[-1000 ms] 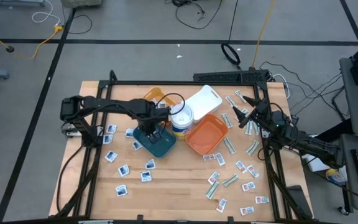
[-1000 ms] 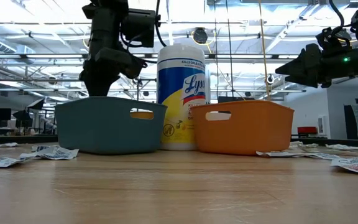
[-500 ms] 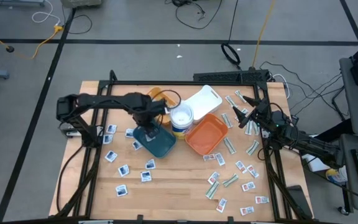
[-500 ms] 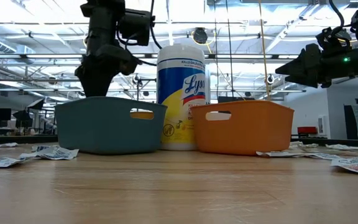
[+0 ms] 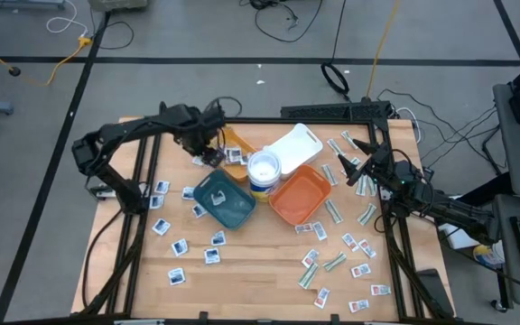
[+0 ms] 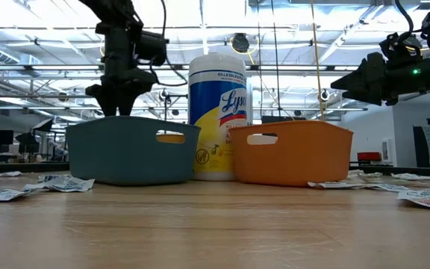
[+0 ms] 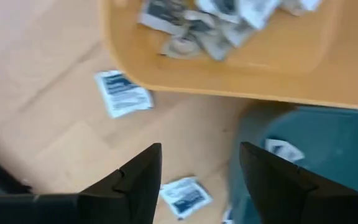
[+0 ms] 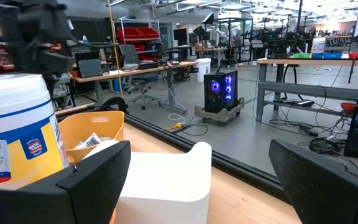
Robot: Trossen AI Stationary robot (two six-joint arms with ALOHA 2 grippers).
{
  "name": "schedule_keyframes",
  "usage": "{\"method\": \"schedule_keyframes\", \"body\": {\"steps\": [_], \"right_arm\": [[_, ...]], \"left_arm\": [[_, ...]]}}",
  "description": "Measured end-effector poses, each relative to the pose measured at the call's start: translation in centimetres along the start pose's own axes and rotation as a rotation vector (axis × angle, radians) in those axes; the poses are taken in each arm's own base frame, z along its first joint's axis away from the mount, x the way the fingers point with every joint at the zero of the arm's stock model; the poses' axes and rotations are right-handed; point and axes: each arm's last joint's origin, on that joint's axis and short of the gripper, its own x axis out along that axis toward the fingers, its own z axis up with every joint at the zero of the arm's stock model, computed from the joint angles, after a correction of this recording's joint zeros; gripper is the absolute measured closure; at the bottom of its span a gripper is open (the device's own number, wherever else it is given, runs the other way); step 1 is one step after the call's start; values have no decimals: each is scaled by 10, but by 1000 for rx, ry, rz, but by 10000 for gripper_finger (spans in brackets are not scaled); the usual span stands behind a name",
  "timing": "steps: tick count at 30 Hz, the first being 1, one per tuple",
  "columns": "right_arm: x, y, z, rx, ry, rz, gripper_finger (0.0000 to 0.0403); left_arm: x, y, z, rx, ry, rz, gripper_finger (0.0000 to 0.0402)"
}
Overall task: Pick & Place First Aid Supplies
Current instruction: Put the blue pad into the blue bin
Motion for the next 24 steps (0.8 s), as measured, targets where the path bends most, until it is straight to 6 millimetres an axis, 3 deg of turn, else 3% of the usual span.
{"method": "schedule_keyframes", "body": {"steps": [10,17,24], "right_arm": [[0,0,0,0,0,0,26],[0,0,0,0,0,0,26],[0,0,0,0,0,0,26]], "left_arm": [[1,44,15,87,-32,6,186],[25,53,11,61,-153,-14,172],[46,57,-1,81,-323,-39,184]]}}
